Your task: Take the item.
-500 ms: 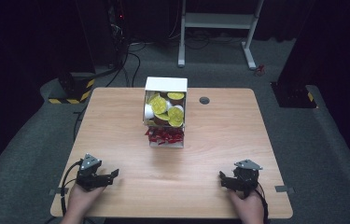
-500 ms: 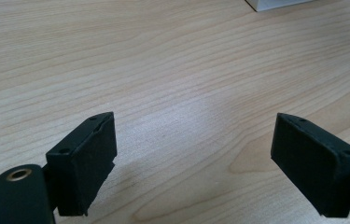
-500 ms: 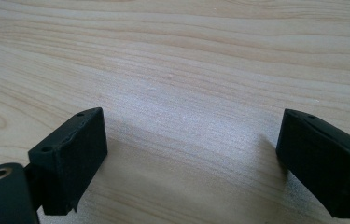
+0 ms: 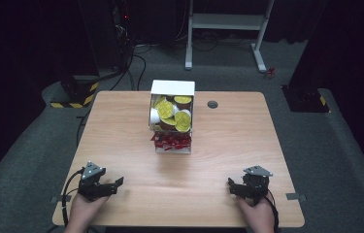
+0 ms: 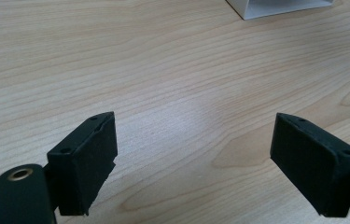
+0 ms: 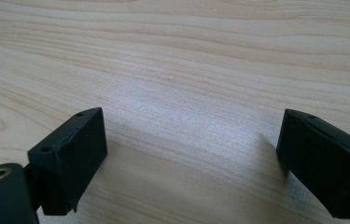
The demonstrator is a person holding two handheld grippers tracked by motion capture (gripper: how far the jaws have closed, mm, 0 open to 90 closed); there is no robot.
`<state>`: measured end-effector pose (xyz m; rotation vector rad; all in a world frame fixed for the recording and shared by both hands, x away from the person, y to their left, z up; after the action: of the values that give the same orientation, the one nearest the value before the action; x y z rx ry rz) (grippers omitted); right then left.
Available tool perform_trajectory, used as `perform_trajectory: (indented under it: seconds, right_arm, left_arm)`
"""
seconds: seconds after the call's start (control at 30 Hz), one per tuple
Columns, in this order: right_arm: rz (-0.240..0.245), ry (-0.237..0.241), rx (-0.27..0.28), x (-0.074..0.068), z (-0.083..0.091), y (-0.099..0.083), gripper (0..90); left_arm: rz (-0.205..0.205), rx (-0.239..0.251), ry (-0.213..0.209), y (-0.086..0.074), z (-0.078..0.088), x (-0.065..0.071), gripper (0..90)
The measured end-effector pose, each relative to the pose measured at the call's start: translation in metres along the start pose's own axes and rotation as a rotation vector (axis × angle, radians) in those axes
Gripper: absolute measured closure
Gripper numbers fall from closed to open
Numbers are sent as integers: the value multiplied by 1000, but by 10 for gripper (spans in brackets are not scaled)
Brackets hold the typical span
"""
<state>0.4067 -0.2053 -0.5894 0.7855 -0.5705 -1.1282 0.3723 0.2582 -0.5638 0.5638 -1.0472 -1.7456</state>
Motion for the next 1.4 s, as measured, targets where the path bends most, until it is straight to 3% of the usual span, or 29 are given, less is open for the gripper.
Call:
perform_trajectory:
  seconds: [0.2,0.4,0.47,0.57,0.83,0.9,1.4]
  right_arm:
    - [-6,1,-3,-1,0,0,80]
    - [-5,3,-4,-1,0,0,80]
    - [8,17,-5,0,1,0,80]
    - [28,31,-2,2,1,-1,80]
    - [0,15,-5,1,4,-3,79]
    - [3,14,-4,2,4,-3,79]
    - [2,13,-3,2,4,-3,78]
  left_arm:
    - [2,1,-7,2,1,4,152]
    - [-28,30,-6,17,6,9,155]
    - [-18,40,-10,21,5,10,164]
    - [-23,41,-11,26,4,12,166]
    - [-36,50,-31,34,-3,19,166]
    - [-54,47,-31,36,-4,19,166]
    - [-75,87,-57,64,-15,34,170]
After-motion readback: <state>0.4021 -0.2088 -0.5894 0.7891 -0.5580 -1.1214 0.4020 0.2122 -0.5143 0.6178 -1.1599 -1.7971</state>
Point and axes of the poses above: each handheld gripper's, and its own axes: z roughly backward along the jaws, y roughly out of its top, x roughly to its right, the point moved 9 cm from there along -z, roughly forward along the jaws, and after that the axes turned 8 degrees about x, right-handed, at the moved point
